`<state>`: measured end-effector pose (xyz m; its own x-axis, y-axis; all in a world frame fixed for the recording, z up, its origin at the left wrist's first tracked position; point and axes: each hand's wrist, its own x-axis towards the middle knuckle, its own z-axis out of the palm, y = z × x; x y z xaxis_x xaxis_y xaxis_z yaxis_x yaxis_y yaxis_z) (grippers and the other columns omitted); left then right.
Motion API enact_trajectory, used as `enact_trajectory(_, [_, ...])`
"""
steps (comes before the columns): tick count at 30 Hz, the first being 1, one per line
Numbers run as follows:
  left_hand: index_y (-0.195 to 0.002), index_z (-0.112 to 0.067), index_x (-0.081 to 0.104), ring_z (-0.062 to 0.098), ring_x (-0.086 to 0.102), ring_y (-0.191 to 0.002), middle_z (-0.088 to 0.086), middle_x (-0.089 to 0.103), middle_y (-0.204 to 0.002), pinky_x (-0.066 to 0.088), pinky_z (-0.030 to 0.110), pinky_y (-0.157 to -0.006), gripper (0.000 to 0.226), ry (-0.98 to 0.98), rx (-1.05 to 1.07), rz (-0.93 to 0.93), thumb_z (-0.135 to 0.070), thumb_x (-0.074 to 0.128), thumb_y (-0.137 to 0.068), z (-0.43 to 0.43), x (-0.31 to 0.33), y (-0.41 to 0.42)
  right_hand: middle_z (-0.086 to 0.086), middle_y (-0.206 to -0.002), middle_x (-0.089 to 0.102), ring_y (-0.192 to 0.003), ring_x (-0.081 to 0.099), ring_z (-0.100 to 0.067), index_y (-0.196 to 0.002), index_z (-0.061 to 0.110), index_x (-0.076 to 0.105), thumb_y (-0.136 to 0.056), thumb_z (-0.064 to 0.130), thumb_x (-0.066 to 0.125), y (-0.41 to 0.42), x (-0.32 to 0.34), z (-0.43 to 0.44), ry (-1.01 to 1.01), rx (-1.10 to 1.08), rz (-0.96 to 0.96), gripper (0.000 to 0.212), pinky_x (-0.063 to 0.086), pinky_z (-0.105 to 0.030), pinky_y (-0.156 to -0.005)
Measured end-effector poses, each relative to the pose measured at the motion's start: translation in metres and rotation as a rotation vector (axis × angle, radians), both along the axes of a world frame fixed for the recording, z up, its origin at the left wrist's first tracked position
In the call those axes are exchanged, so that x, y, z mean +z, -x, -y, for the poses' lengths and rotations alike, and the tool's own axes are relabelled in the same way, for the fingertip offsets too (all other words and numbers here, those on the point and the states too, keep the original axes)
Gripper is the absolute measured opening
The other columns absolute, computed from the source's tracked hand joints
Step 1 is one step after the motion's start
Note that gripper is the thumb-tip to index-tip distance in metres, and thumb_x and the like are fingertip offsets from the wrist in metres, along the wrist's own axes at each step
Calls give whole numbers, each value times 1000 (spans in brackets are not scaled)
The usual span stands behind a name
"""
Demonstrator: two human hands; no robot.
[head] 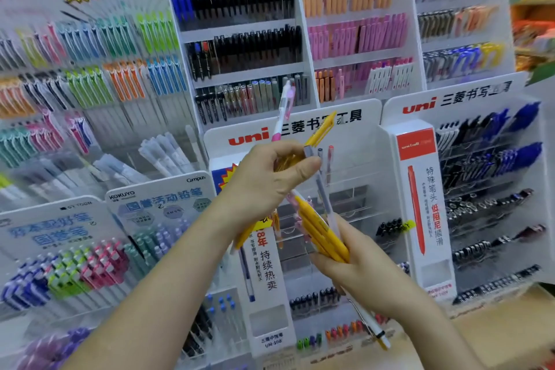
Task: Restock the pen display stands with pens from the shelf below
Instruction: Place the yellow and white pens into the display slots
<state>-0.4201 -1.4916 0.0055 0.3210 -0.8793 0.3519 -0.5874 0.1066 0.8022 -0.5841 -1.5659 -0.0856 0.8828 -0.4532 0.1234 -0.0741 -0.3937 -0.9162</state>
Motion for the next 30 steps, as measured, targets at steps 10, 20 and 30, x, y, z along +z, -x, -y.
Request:
enact_trajectory(10, [-92, -19, 71, 2, 42, -54, -17, 50, -57, 40, 21, -56, 14, 310, 246, -68, -31, 64, -90, -2, 38, -28, 9, -80, 65, -64, 49, -20, -116, 37, 58, -94, 10, 61, 42, -19, -3, -240, -172, 6, 35, 42, -35, -61])
enact_trajectory(20, [-87, -18, 71, 20, 48, -65, 14, 60, -76, 45, 41, -65, 15, 304, 366, 109, -32, 67, -88, 28, 22, -14, -6, -54, 46, -47, 44, -19, -96, 15, 55, -93, 11, 59, 47, 16, 29, -269, -340, 267, 7, 42, -27, -50])
enact_trajectory(30, [-89, -30, 68, 19, 56, -76, -9, 62, -74, 47, 35, -71, 6, 201, 563, 185, -33, 71, -84, 63, 0, 2, -8, -51, 52, -49, 50, -19, -112, 10, 63, -76, 31, 65, 36, 28, 87, -363, -150, 304, 42, 41, -22, -49])
